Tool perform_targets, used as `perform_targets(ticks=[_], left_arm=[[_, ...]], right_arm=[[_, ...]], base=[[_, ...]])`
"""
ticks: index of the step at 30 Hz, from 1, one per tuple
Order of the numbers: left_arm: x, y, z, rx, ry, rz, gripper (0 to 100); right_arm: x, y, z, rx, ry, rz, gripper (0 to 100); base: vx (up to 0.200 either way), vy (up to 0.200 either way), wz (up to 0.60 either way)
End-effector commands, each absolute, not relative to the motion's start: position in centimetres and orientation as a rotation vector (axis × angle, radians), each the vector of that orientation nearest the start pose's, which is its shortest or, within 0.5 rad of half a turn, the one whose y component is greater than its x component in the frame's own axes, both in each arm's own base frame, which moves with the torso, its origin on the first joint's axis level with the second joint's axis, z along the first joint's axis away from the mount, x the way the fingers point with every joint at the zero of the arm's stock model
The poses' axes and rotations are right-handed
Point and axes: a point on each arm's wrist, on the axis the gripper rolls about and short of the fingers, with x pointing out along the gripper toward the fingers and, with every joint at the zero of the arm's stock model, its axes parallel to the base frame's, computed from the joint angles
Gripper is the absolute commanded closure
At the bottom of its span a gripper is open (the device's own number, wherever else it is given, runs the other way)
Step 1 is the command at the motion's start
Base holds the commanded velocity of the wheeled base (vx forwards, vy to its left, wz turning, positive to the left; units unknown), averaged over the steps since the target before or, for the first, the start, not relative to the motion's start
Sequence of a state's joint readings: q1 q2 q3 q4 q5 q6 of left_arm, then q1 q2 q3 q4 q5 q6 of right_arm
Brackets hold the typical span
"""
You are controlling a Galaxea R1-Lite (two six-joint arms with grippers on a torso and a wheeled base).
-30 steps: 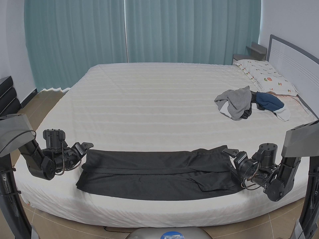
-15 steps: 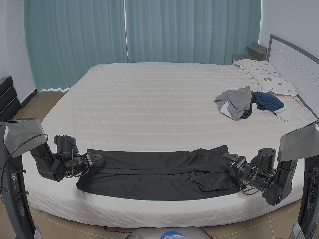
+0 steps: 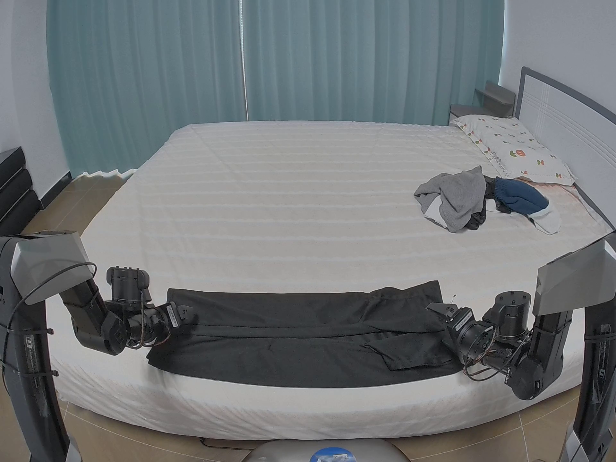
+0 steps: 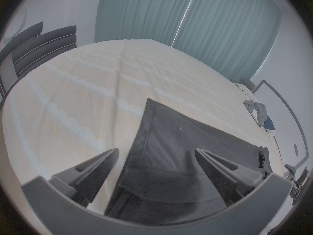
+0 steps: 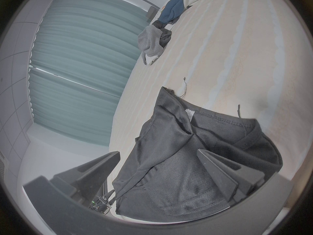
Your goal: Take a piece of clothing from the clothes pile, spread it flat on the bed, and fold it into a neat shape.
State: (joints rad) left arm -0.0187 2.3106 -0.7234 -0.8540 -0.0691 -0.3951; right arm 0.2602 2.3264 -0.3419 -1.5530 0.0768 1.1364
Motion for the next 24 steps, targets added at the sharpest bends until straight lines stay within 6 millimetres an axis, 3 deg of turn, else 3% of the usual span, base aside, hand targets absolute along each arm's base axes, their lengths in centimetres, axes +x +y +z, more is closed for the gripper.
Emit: perform_targets(ticks=[1,7,8,24], left_arm=[[34.6,-1.5,-2.6,-0.387,0.763,0.046,0],[34.5,-1.7,-2.8,-0.388,0.767,0.042,0],[34.5,-1.7,-2.8,-0.388,0.767,0.042,100],[34.9,-1.7,-1.7,-0.393,0.723,0.037,100]], right_arm=[[28.7,7.8,-1.5,1.069,0.564,0.054,0],[28.7,7.8,-1.5,1.069,0.564,0.054,0],[28.7,7.8,-1.5,1.069,0.564,0.054,0],[28.8,7.6,-1.3,1.072,0.556,0.05,0]], base=[[0.0,0.0,0.0],[0.0,0.0,0.0],[0.0,0.0,0.0],[0.0,0.0,0.0]])
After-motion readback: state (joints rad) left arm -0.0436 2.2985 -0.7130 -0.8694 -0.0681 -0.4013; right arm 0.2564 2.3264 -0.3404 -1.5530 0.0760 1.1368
